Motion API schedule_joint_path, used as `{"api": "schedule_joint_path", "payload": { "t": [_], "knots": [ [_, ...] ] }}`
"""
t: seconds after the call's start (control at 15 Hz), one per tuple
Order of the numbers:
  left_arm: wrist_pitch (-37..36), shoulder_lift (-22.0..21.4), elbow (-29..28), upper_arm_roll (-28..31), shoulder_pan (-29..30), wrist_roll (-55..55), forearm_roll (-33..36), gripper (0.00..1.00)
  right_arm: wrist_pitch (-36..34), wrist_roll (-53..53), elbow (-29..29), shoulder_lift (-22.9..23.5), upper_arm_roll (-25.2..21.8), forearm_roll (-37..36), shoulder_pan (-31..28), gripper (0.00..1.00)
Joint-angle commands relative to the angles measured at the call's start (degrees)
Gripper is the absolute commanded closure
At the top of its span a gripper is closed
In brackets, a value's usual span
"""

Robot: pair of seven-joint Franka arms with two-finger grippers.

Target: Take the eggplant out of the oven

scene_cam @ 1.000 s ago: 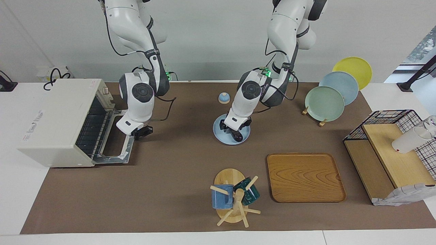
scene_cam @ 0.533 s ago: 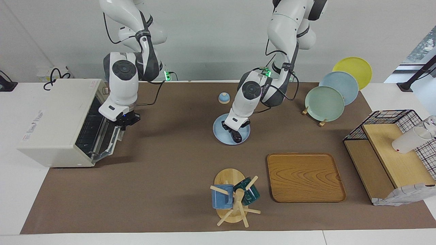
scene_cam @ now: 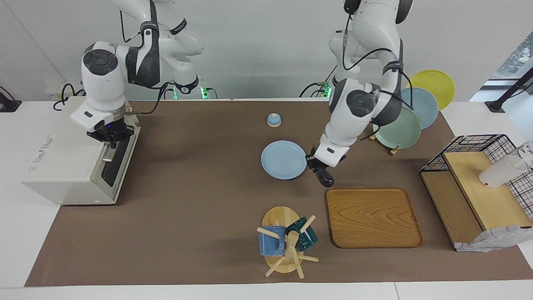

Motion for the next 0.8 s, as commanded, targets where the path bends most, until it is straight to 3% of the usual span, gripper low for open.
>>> {"api": "schedule_joint_path", "payload": {
  "t": [0.0,0.13,0.4,0.6,0.67,0.73],
  "knots": [
    [-4.33,6.40,9.01,-0.57,5.74,6.66,1.57,1.00,-8.84,-4.62,8.83,0.41,0.57,8.04,-0.28,1.00],
    [-4.69,10.87,14.36,-0.57,8.81,9.48,1.83,1.00,-13.68,-5.96,13.07,0.32,0.48,12.30,-0.28,1.00],
    [-3.64,20.54,24.74,-0.22,10.85,11.69,3.32,1.00,-19.40,-4.39,15.98,0.15,1.18,16.25,-0.11,1.00],
    [-0.05,22.58,25.04,-0.57,12.26,12.66,5.33,1.00,-19.85,-1.93,16.16,0.23,1.01,19.60,-0.37,0.93],
    [1.27,22.41,23.55,-0.65,12.17,12.66,5.95,1.00,-19.33,-1.66,16.16,0.32,1.01,20.22,-0.20,0.81],
    [1.64,22.32,22.75,-0.65,12.26,12.66,6.05,1.00,-19.24,-1.66,16.16,0.32,1.01,20.66,-0.19,0.56]
  ]
}}
